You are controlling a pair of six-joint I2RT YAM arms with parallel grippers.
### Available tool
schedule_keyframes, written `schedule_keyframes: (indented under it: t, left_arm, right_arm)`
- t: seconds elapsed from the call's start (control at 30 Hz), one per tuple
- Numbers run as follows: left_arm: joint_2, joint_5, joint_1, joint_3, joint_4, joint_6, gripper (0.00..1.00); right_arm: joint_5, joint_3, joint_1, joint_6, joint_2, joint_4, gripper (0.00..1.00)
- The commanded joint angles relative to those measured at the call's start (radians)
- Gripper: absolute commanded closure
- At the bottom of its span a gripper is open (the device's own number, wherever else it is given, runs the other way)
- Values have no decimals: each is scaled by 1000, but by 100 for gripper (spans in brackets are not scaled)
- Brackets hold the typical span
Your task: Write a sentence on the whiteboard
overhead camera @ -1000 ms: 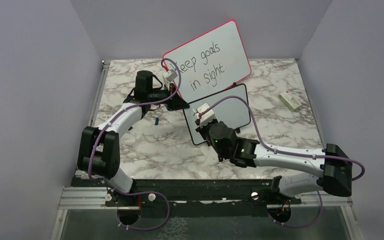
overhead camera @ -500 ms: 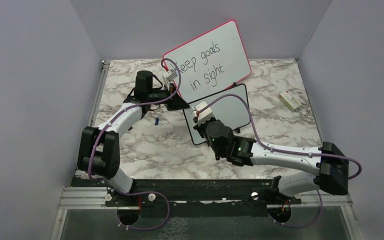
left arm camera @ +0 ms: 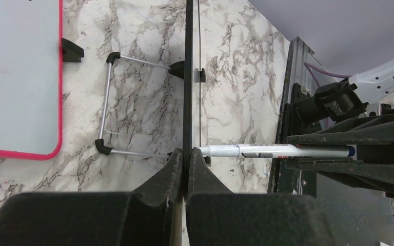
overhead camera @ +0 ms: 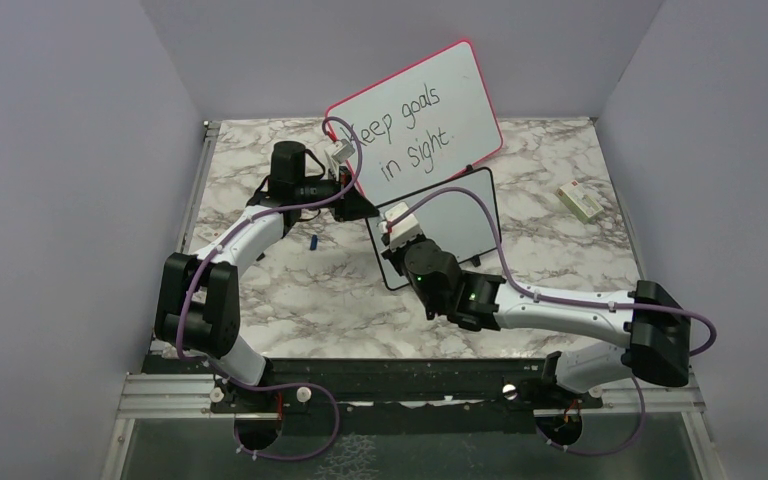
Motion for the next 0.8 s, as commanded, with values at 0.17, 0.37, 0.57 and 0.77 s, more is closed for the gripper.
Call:
schedule_keyframes:
  t: [0.17, 0.37, 0.57, 0.77]
  left_arm:
    - [-7, 12, -5, -10, -37, 26, 100]
    - [-6, 12, -5, -10, -37, 26, 100]
    - [-5, 10, -5, -10, -38, 26, 100]
    - [-6, 11, -5, -10, -37, 26, 100]
  right_arm:
    - [42, 45, 6, 44, 25, -54, 100]
    - [52, 48, 6, 61, 26, -83, 100]
    - [38, 48, 6, 76, 20, -120, 100]
    - [18, 52, 6, 99, 14, -180, 99]
